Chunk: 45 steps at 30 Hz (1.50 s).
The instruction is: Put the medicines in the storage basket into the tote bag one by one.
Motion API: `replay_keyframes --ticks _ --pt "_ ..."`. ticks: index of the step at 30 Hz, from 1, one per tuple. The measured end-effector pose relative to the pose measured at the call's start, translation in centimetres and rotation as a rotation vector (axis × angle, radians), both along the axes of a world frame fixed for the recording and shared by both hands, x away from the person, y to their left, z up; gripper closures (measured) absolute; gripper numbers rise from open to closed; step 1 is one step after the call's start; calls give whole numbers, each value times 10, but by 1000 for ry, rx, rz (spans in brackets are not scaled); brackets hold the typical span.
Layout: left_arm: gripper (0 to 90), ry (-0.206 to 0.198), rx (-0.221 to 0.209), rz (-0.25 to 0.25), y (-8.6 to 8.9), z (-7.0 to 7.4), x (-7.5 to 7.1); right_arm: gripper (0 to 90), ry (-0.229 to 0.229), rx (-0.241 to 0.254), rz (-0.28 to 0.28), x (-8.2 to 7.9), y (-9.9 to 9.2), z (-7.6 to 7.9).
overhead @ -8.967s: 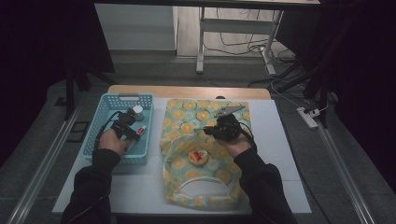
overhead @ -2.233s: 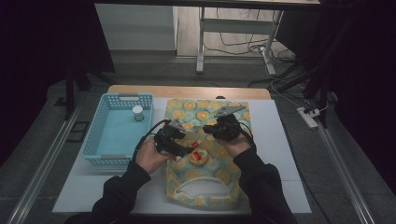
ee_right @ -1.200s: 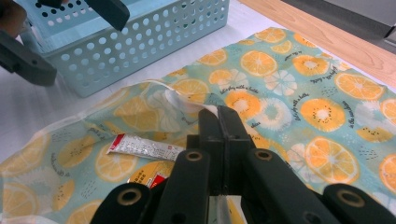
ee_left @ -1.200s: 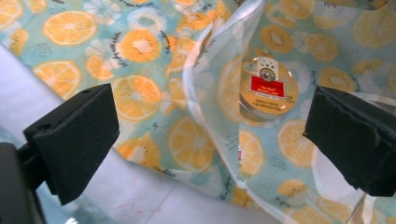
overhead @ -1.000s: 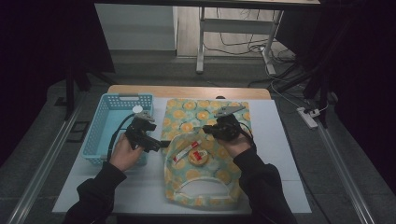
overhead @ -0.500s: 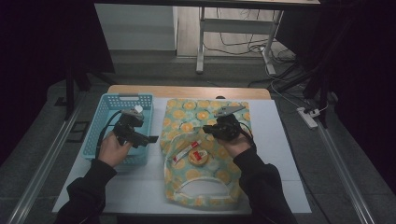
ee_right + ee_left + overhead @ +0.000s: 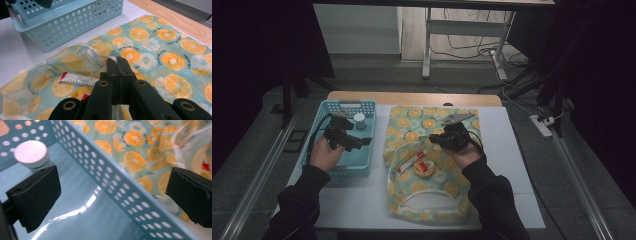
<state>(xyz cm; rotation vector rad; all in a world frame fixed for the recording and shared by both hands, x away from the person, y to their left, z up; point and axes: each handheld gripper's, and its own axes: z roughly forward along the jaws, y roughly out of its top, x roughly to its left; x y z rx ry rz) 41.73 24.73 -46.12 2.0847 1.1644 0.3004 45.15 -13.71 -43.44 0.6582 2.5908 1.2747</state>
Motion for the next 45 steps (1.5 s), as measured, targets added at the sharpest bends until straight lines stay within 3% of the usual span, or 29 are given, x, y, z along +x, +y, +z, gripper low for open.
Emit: replay_keyframes --ticks 8,22,31,34,36,39,45 --pt "0 14 -1 39 10 -7 14 899 1 -1 4 -1 1 0" --pt "0 30 60 131 22 -18 43 898 3 2 6 -1 0 0" --pt "0 70 42 151 27 -28 61 898 2 4 8 0 0 0" --pt "0 86 58 151 27 -31 67 898 3 3 9 0 0 0" --pt "1 87 88 152 27 -30 71 899 2 2 9 0 0 0" --pt "7 91 59 146 26 -29 75 899 3 3 10 0 0 0" --pt "33 92 76 148 24 -30 84 899 2 2 10 0 0 0"
